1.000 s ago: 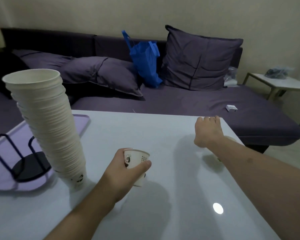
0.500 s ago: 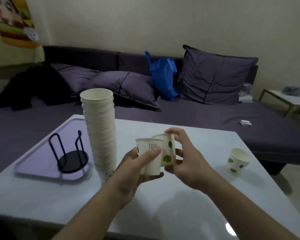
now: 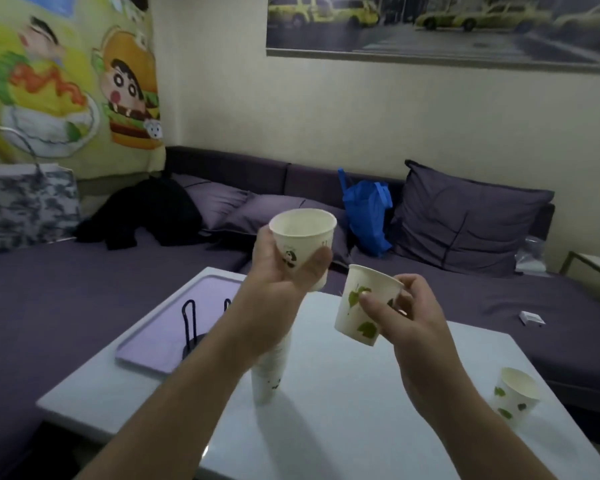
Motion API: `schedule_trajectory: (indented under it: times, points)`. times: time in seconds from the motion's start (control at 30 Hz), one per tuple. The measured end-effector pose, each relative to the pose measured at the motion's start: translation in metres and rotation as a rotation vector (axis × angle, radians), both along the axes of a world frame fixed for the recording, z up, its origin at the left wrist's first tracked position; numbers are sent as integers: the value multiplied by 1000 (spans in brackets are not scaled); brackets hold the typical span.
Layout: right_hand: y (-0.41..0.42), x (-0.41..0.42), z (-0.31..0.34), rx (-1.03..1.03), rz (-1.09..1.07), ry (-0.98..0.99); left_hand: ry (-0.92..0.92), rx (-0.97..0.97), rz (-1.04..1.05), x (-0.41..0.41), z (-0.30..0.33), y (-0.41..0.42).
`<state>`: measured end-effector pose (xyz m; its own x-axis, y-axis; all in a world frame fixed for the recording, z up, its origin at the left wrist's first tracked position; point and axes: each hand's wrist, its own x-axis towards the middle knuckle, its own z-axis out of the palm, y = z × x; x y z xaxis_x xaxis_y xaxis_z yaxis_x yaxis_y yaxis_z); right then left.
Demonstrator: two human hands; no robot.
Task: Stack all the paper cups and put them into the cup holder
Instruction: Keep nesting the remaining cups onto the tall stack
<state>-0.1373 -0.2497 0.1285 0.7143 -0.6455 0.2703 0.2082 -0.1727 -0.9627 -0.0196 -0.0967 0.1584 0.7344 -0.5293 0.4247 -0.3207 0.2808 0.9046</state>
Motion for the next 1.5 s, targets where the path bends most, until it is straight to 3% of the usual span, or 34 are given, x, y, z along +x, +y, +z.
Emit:
schedule_trajectory:
  times: [0.2, 0.43, 0.67, 0.9, 1.13, 1.27, 1.5]
  points:
    - [13, -1, -15, 15, 18, 93, -119, -101, 250, 37, 21, 5]
    - [6, 5, -25, -13, 8, 126, -54, 140, 342, 53, -9, -4]
    - [5, 30, 5, -93, -65, -61, -4, 347, 319, 60, -34, -9]
    - [17, 72, 67, -229, -83, -295, -46, 323, 315, 48, -40, -11]
    - [27, 99, 43, -451, 107, -1, -64, 313, 303, 47, -38, -6]
    - [29, 100, 29, -366, 253, 88, -64, 295, 298, 50, -39, -4]
    - [16, 79, 3, -355, 142, 114, -169, 185, 371, 46, -43, -1]
